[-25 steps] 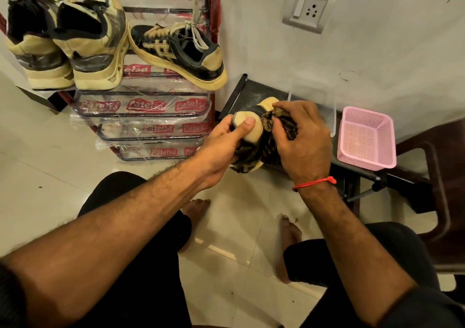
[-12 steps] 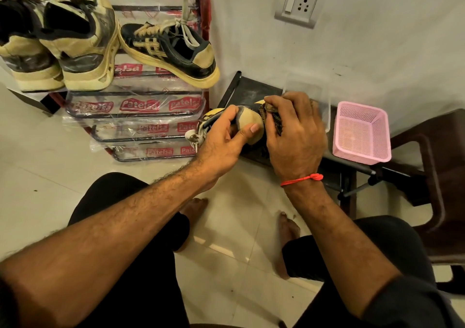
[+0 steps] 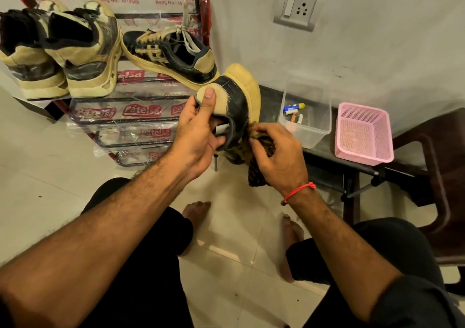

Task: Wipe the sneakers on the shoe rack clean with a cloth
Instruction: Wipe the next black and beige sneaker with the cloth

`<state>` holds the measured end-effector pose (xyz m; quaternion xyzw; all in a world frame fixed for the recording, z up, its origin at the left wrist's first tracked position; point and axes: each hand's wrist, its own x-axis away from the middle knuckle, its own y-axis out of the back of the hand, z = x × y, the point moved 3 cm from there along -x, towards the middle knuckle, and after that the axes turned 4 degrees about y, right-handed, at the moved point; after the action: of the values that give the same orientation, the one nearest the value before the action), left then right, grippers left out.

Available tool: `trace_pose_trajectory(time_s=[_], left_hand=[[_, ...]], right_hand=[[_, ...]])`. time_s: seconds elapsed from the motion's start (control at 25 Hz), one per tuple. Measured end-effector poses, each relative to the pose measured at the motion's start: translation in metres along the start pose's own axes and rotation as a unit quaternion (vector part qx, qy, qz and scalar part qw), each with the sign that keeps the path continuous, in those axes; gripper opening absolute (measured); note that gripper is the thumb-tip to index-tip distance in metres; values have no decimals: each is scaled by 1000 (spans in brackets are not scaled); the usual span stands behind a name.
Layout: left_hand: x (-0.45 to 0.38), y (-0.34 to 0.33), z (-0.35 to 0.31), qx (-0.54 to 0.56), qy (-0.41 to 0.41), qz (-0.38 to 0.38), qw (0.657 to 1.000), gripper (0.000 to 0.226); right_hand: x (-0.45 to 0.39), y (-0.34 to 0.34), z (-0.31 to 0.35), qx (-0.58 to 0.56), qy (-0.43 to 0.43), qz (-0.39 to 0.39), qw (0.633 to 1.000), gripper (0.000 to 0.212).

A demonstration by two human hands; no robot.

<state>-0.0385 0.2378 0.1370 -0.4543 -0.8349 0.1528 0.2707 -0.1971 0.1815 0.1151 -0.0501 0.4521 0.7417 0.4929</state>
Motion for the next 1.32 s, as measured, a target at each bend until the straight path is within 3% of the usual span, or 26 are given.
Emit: trace_pose_trajectory(time_s=[0.16,0.28,0.44,0.56,0.64,0.76,0.84,0.92,1.12,1.2,1.32], left_hand=[[0,4,11,9,67,-1,998,41],[4,-2,20,-11,84,17,996,45],[-8,13,4,27,38,-58,997,44],[-9,21,-1,27,50,-81,995,43],[-5,17,3,4,69,-67,995,35],[4,4,11,-26,106,-10,994,42],[5,1,14,-43,115,4,992,43],[1,3,13,-46,103,-8,994,39],[-8,23,-3,-30,66,-74,995,34],[-4,21,1,-53,76,-65,994,38],[-3,14,9,-52,89,-37,994,42]], right_hand=[[-21,27,19,-72,5,-89,993,30],[-21,15,27,4,65,-43,997,31],[-1,1,7,9,110,40,993,26],[13,-7,0,47,123,76,988,29],[10,-7,4,65,120,48,989,29],[-12,8,13,77,105,-30,991,28],[-23,16,13,81,89,-38,992,29],[-22,16,12,66,75,0,995,29],[14,-10,11,110,61,246,961,29],[14,-8,13,105,79,226,965,29],[-4,4,17,50,79,97,991,30]])
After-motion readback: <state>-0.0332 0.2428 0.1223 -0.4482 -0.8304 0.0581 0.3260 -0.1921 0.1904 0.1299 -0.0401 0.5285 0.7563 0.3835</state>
